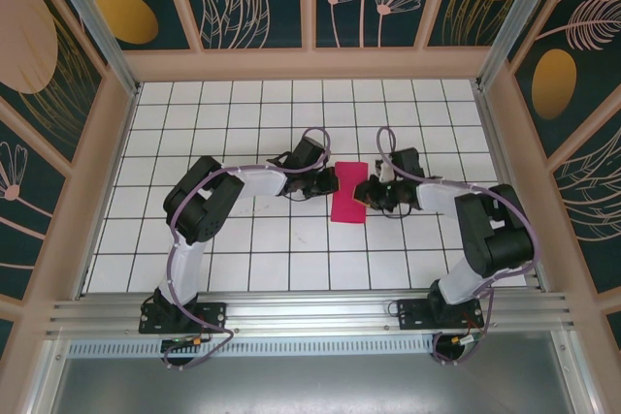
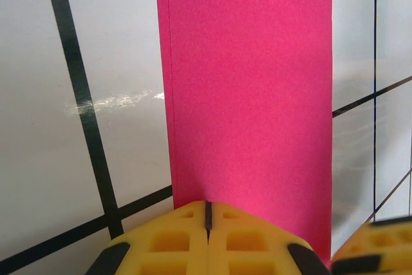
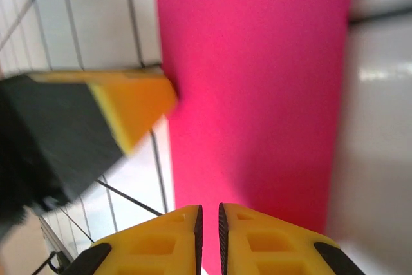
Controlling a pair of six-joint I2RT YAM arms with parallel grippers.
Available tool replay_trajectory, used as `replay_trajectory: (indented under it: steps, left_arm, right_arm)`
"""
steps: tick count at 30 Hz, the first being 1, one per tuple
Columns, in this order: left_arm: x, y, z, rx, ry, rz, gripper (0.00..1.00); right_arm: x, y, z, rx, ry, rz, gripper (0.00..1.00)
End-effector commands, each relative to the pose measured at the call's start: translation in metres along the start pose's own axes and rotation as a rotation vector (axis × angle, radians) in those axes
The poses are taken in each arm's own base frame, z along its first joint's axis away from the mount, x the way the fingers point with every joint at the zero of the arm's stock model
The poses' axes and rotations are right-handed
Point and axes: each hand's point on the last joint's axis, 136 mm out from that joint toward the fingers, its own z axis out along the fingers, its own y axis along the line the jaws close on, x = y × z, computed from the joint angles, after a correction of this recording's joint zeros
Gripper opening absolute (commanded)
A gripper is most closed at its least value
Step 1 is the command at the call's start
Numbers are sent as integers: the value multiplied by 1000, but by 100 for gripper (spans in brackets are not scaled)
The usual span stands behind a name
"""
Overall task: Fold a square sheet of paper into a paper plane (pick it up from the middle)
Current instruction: Fold the square sheet of paper in half at the center of the table.
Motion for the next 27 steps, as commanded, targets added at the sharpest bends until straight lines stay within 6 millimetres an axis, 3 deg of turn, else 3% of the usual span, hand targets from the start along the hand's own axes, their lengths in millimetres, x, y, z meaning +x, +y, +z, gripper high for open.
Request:
replay_trajectory:
  steps: [1, 7, 15, 21, 27]
  left_arm:
    - [19, 24, 6, -91, 56, -9, 0]
    - [21, 26, 7, -93, 60, -12, 0]
    - [20, 25, 7, -90, 60, -14, 0]
    - [20, 24, 7, -87, 60, -12, 0]
    - [21, 24, 7, -87, 62, -13, 0]
  right_arm:
    - [9, -8, -3, -1, -27, 27, 19]
    - [20, -25, 4, 44, 4, 38, 19]
    - [12, 13, -20, -38, -47, -17, 21]
    - [30, 15, -23, -79, -29, -2, 23]
    - [43, 0, -11, -49, 0, 18, 23]
